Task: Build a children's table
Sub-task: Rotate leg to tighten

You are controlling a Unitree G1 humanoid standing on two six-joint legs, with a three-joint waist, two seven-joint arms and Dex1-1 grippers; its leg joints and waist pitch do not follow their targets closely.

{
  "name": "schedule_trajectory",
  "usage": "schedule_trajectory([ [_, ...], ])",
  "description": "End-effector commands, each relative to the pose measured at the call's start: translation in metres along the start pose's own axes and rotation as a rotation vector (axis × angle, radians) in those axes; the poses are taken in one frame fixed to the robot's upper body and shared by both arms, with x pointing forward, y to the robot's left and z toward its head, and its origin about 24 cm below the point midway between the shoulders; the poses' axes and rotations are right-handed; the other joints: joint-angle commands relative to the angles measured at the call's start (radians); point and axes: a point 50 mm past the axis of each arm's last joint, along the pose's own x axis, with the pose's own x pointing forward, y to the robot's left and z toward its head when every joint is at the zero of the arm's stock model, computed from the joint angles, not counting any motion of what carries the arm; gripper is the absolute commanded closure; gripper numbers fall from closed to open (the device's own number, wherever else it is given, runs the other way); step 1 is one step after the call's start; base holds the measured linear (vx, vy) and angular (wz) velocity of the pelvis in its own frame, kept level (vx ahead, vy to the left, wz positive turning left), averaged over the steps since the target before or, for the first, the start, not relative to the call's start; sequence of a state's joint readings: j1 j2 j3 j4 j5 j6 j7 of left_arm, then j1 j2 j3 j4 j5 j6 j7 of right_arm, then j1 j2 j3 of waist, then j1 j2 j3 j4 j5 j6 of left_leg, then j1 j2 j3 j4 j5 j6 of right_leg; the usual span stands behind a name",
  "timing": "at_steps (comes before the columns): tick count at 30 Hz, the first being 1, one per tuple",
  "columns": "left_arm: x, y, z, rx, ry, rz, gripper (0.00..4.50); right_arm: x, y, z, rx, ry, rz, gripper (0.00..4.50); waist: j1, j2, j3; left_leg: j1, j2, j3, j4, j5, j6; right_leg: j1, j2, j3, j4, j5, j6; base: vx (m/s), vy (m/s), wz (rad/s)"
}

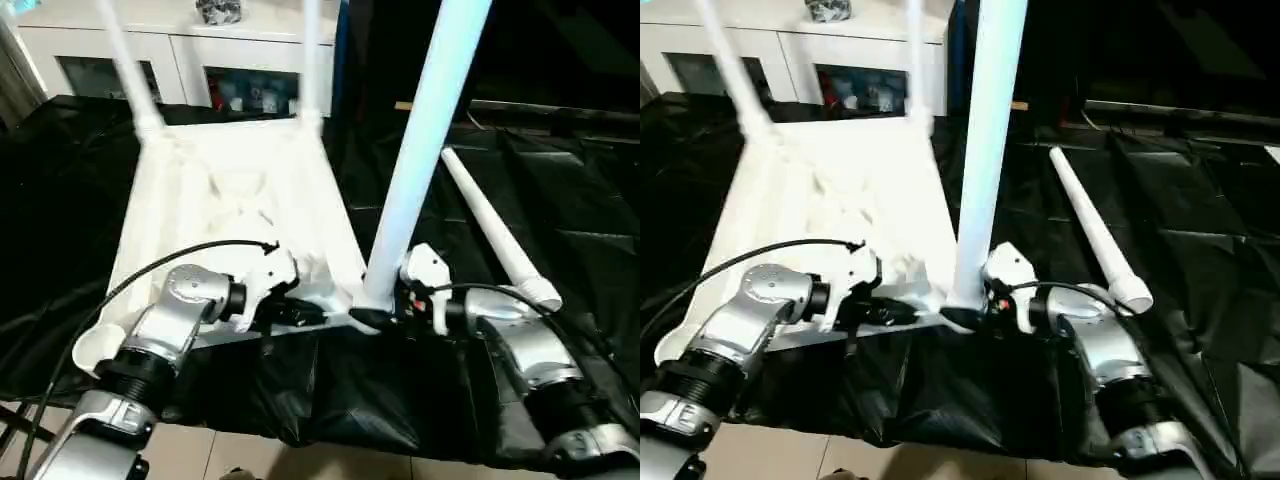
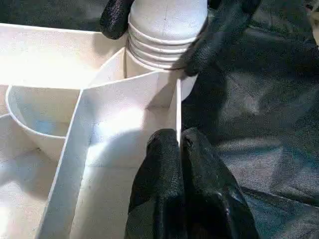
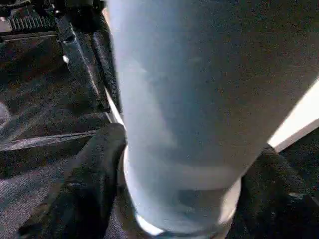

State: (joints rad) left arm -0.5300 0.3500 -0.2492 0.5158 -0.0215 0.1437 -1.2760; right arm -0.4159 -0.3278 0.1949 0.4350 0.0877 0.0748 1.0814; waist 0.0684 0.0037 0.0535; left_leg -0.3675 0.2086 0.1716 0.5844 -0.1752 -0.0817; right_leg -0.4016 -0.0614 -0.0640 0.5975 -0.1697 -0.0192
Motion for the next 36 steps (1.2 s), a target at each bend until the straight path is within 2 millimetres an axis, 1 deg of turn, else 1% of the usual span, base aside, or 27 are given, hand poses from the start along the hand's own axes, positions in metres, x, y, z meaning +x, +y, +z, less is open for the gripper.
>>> schedule_trajectory([
  [1, 0.007, 0.004, 0.019, 0.063, -0.035, -0.012, 4.50, 0.020, 0.022, 0.003, -0.010, -0.014, 0.166, 1.70, -0.003, -0.001, -0.065, 0.012, 0.023, -0.001, -0.067, -0.226, 0.043, 0.049, -0.071, 0.044, -0.073, -0.265, -0.202, 0.000, 0.000, 0.00],
  [4, 0.008, 0.004, 0.019, 0.061, -0.041, 0.017, 4.50, 0.022, 0.023, 0.003, -0.010, -0.014, 0.153, 1.78, -0.004, 0.000, -0.065, 0.012, 0.024, -0.001, -0.068, -0.227, 0.043, 0.048, -0.070, 0.044, -0.072, -0.260, -0.204, 0.000, 0.000, 0.00],
  [5, 0.010, 0.007, 0.019, 0.046, -0.046, 0.080, 4.50, 0.027, 0.019, 0.002, -0.007, -0.010, 0.082, 1.78, -0.004, -0.001, -0.064, 0.012, 0.024, -0.001, -0.068, -0.228, 0.041, 0.047, -0.070, 0.044, -0.072, -0.260, -0.204, 0.000, 0.000, 0.00],
  [7, 0.011, 0.010, 0.019, 0.034, -0.047, 0.138, 4.50, 0.031, 0.013, 0.000, 0.002, -0.003, -0.001, 1.81, -0.008, -0.002, -0.062, 0.013, 0.022, -0.001, -0.069, -0.244, 0.033, 0.046, -0.071, 0.043, -0.077, -0.299, -0.196, 0.000, 0.000, 0.00],
  [8, 0.013, 0.012, 0.019, 0.021, -0.047, 0.187, 4.50, 0.036, 0.008, -0.002, 0.014, 0.009, -0.082, 1.81, -0.011, -0.002, -0.059, 0.013, 0.021, -0.002, -0.070, -0.258, 0.025, 0.044, -0.072, 0.043, -0.080, -0.339, -0.187, 0.000, 0.000, 0.00],
  [9, 0.013, 0.013, 0.019, 0.019, -0.047, 0.192, 4.50, 0.037, 0.008, -0.002, 0.015, 0.010, -0.090, 1.81, -0.016, -0.001, -0.057, 0.013, 0.019, -0.005, -0.071, -0.277, 0.013, 0.043, -0.072, 0.040, -0.084, -0.389, -0.173, 0.000, 0.000, 0.00],
  [10, 0.015, 0.014, 0.019, 0.007, -0.045, 0.248, 4.50, 0.042, 0.002, -0.004, 0.036, 0.028, -0.182, 1.81, -0.016, -0.002, -0.058, 0.016, 0.018, -0.004, -0.071, -0.286, 0.012, 0.043, -0.072, 0.040, -0.088, -0.409, -0.164, 0.000, 0.000, 0.00],
  [11, 0.016, 0.015, 0.019, 0.006, -0.045, 0.252, 4.50, 0.042, 0.002, -0.004, 0.038, 0.029, -0.190, 1.82, -0.023, 0.000, -0.055, 0.017, 0.018, -0.005, -0.072, -0.298, 0.005, 0.039, -0.072, 0.041, -0.091, -0.436, -0.158, 0.000, 0.000, 0.00],
  [12, 0.023, 0.016, 0.021, -0.034, -0.052, 0.358, 4.50, 0.053, -0.007, -0.005, 0.085, 0.040, -0.349, 1.82, -0.032, 0.002, -0.053, 0.015, 0.017, -0.009, -0.074, -0.317, -0.006, 0.039, -0.073, 0.037, -0.092, -0.471, -0.149, 0.000, 0.000, 0.00],
  [13, 0.025, 0.017, 0.022, -0.045, -0.054, 0.384, 4.50, 0.055, -0.009, -0.005, 0.101, 0.041, -0.384, 1.82, -0.039, 0.002, -0.053, 0.014, 0.017, -0.011, -0.074, -0.327, -0.011, 0.039, -0.073, 0.035, -0.093, -0.485, -0.144, 0.000, 0.000, 0.00],
  [14, 0.029, 0.017, 0.023, -0.068, -0.060, 0.429, 4.50, 0.060, -0.011, -0.005, 0.129, 0.039, -0.450, 1.82, -0.046, 0.000, -0.053, 0.013, 0.015, -0.014, -0.073, -0.338, -0.014, 0.040, -0.074, 0.032, -0.097, -0.516, -0.130, 0.000, 0.000, 0.00],
  [15, 0.033, 0.017, 0.024, -0.084, -0.064, 0.459, 4.50, 0.064, -0.014, -0.004, 0.153, 0.040, -0.499, 1.82, -0.053, 0.001, -0.053, 0.013, 0.014, -0.015, -0.072, -0.344, -0.014, 0.039, -0.074, 0.030, -0.100, -0.530, -0.122, 0.000, 0.000, 0.00],
  [16, 0.039, 0.016, 0.027, -0.105, -0.072, 0.507, 4.50, 0.070, -0.016, -0.002, 0.189, 0.035, -0.565, 1.82, -0.053, -0.002, -0.053, 0.013, 0.012, -0.016, -0.072, -0.348, -0.009, 0.039, -0.073, 0.028, -0.105, -0.538, -0.116, 0.000, 0.000, 0.00],
  [17, 0.039, 0.016, 0.027, -0.105, -0.072, 0.507, 4.50, 0.070, -0.016, -0.002, 0.189, 0.035, -0.565, 1.82, -0.056, -0.002, -0.056, 0.015, 0.012, -0.014, -0.069, -0.340, -0.004, 0.036, -0.073, 0.032, -0.104, -0.519, -0.119, 0.000, 0.000, 0.00],
  [18, 0.043, 0.016, 0.030, -0.111, -0.080, 0.525, 4.50, 0.073, -0.018, -0.001, 0.203, 0.036, -0.596, 1.82, -0.055, -0.004, -0.057, 0.014, 0.011, -0.013, -0.068, -0.334, 0.000, 0.036, -0.072, 0.031, -0.104, -0.507, -0.122, 0.000, 0.000, 0.00],
  [19, 0.050, 0.014, 0.035, -0.114, -0.101, 0.526, 4.50, 0.076, -0.019, 0.002, 0.206, 0.030, -0.623, 1.82, -0.056, -0.003, -0.058, 0.014, 0.012, -0.011, -0.067, -0.325, 0.007, 0.034, -0.071, 0.034, -0.101, -0.476, -0.132, 0.000, 0.000, 0.00],
  [21, 0.056, 0.010, 0.039, -0.106, -0.116, 0.501, 4.50, 0.079, -0.020, 0.005, 0.210, 0.011, -0.622, 1.82, -0.055, -0.006, -0.060, 0.012, 0.011, -0.006, -0.065, -0.309, 0.024, 0.035, -0.068, 0.035, -0.099, -0.425, -0.143, 0.000, 0.000, 0.00],
  [22, 0.057, 0.009, 0.040, -0.100, -0.118, 0.489, 4.50, 0.079, -0.020, 0.006, 0.216, 0.001, -0.619, 1.47, -0.054, -0.005, -0.062, 0.011, 0.012, -0.006, -0.065, -0.301, 0.027, 0.036, -0.069, 0.036, -0.096, -0.411, -0.147, 0.000, 0.000, 0.00],
  [23, 0.058, 0.008, 0.041, -0.090, -0.117, 0.484, 4.50, 0.080, -0.021, 0.007, 0.231, -0.010, -0.620, 1.26, -0.054, -0.004, -0.062, 0.007, 0.012, -0.006, -0.066, -0.283, 0.032, 0.039, -0.068, 0.037, -0.091, -0.378, -0.157, 0.000, 0.000, 0.00],
  [27, 0.058, 0.007, 0.041, -0.072, -0.111, 0.462, 4.50, 0.080, -0.022, 0.011, 0.241, -0.044, -0.583, 0.90, -0.055, 0.000, -0.064, 0.003, 0.014, -0.005, -0.066, -0.257, 0.040, 0.045, -0.068, 0.038, -0.082, -0.307, -0.184, 0.000, 0.000, 0.00],
  [28, 0.056, 0.007, 0.039, -0.062, -0.105, 0.436, 4.50, 0.076, -0.023, 0.011, 0.208, -0.047, -0.565, 0.90, -0.055, 0.000, -0.064, 0.003, 0.015, -0.005, -0.066, -0.255, 0.040, 0.045, -0.067, 0.038, -0.082, -0.300, -0.187, 0.000, 0.000, 0.00],
  [29, 0.055, 0.006, 0.039, -0.060, -0.104, 0.431, 4.50, 0.075, -0.024, 0.011, 0.201, -0.046, -0.563, 0.70, -0.054, 0.000, -0.065, 0.004, 0.016, -0.004, -0.065, -0.254, 0.042, 0.046, -0.068, 0.038, -0.080, -0.286, -0.194, 0.000, 0.000, 0.00],
  [31, 0.052, 0.005, 0.036, -0.043, -0.095, 0.388, 4.50, 0.069, -0.025, 0.009, 0.148, -0.035, -0.535, 0.59, -0.054, 0.005, -0.066, 0.003, 0.015, -0.004, -0.065, -0.245, 0.045, 0.047, -0.068, 0.039, -0.078, -0.263, -0.203, 0.000, 0.000, 0.00],
  [32, 0.050, 0.005, 0.036, -0.033, -0.093, 0.373, 4.50, 0.066, -0.025, 0.009, 0.125, -0.031, -0.523, 0.59, -0.054, 0.002, -0.065, 0.004, 0.015, -0.003, -0.064, -0.253, 0.048, 0.047, -0.068, 0.038, -0.080, -0.271, -0.203, 0.000, 0.000, 0.00],
  [33, 0.046, 0.004, 0.033, -0.019, -0.086, 0.332, 4.50, 0.061, -0.025, 0.008, 0.078, -0.033, -0.482, 0.59, -0.053, 0.003, -0.065, 0.004, 0.015, -0.003, -0.064, -0.252, 0.050, 0.047, -0.069, 0.039, -0.082, -0.279, -0.200, 0.000, 0.000, 0.00],
  [34, 0.046, 0.004, 0.033, -0.019, -0.086, 0.332, 4.50, 0.061, -0.025, 0.008, 0.078, -0.033, -0.482, 0.59, -0.051, 0.004, -0.066, 0.006, 0.015, -0.002, -0.063, -0.251, 0.050, 0.047, -0.069, 0.039, -0.081, -0.277, -0.202, 0.000, 0.000, 0.00],
  [36, 0.039, 0.004, 0.030, 0.003, -0.078, 0.284, 4.50, 0.052, -0.024, 0.008, 0.030, -0.040, -0.414, 0.59, -0.050, 0.006, -0.068, 0.005, 0.018, -0.003, -0.063, -0.231, 0.055, 0.050, -0.067, 0.040, -0.074, -0.223, -0.219, 0.000, 0.000, 0.00],
])
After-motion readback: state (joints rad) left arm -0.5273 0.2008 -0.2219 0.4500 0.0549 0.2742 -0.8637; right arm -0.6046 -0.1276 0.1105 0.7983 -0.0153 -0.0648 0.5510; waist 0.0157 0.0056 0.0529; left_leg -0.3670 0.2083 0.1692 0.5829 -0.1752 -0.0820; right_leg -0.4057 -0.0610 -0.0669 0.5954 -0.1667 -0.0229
